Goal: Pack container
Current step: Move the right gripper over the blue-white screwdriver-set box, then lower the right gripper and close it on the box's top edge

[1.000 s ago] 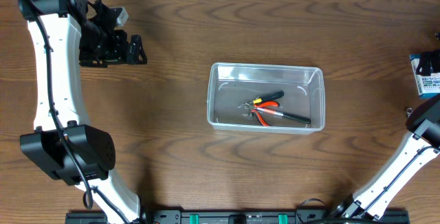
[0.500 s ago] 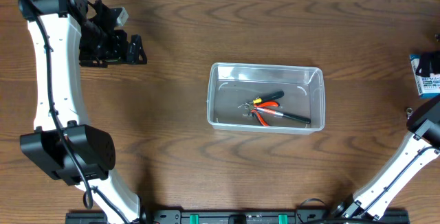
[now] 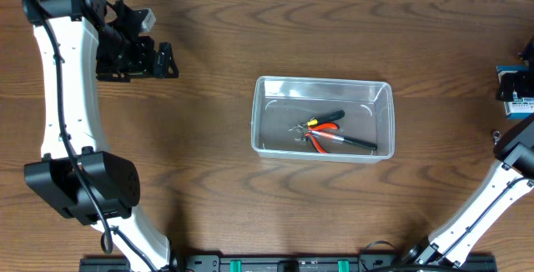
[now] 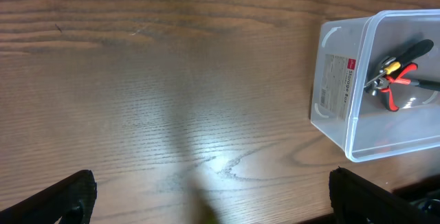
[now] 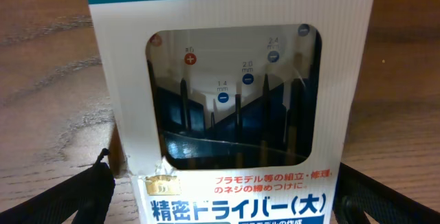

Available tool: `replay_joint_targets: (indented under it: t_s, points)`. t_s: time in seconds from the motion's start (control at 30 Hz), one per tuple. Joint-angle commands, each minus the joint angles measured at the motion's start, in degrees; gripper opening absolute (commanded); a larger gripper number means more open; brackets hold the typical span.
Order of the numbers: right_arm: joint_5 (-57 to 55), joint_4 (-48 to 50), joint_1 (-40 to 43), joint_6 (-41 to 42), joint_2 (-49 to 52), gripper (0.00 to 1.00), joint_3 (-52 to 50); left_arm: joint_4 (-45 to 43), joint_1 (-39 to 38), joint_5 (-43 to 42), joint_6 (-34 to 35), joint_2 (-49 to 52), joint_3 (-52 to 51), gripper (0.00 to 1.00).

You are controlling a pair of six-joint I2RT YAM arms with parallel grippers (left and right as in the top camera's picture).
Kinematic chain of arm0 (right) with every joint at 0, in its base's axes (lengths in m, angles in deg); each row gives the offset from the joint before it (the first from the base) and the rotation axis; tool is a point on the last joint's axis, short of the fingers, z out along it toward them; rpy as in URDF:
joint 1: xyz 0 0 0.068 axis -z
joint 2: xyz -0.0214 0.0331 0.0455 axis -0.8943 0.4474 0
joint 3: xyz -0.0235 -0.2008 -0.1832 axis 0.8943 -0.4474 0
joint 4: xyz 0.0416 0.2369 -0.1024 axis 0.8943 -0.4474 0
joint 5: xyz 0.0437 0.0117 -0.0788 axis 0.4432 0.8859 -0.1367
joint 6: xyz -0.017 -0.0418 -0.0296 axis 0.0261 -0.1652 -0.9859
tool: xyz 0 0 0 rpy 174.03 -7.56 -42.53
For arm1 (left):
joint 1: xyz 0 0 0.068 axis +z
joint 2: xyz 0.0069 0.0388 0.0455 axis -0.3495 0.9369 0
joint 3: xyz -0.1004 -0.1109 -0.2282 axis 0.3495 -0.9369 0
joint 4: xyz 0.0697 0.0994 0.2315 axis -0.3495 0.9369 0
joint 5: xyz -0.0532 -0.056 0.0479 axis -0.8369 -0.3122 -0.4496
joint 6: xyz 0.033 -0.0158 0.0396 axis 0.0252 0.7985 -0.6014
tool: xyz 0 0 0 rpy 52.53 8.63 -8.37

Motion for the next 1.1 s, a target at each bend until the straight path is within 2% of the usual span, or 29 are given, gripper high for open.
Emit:
replay_joint_targets:
  t_s: [0.0, 0.17, 0.33, 0.43, 0.57, 0.7, 0.8, 0.97, 1.07]
  points:
    - [-0.26, 0.37, 0.44, 0.07, 0.52, 0.99, -0.28, 0.31, -0.02, 0.5, -0.33, 0.37, 0.17, 0.98]
    - [-0.26, 0.48, 0.48, 0.07, 0.52, 0.99, -0.28, 0.31, -0.02, 0.5, -0.31, 0.37, 0.17, 0.98]
    - [-0.28, 0.57, 0.48, 0.07, 0.52, 0.91, -0.28, 0.31, -0.02, 0.5, -0.31, 0.37, 0.17, 0.98]
    - [-0.26, 0.57, 0.48, 0.09, 0.52, 0.82, -0.28, 0.31, -0.02, 0.5, -0.31, 0.37, 0.17, 0.98]
    - [-0.26, 0.59, 0.48, 0.13, 0.52, 0.79, -0.28, 0.31, -0.02, 0.5, -0.31, 0.37, 0.17, 0.98]
    - [-0.26, 0.61, 0.39, 0.57, 0.52, 0.78, -0.28, 0.31, -0.02, 0.5, -0.31, 0.37, 0.17, 0.98]
    - [-0.24, 0.7, 0.31, 2.01, 0.52, 0.8, -0.26, 0.31, -0.02, 0.5, -0.31, 0.37, 0.17, 0.98]
    - [-0.26, 0.76, -0.24, 3.98, 0.44, 0.72, -0.2, 0.31, -0.02, 0.5, -0.31, 0.37, 0.17, 0.98]
    - [-0.22, 0.81, -0.81, 4.2, 0.02, 0.72, -0.09, 0.31, -0.02, 0.5, -0.31, 0.37, 0.17, 0.98]
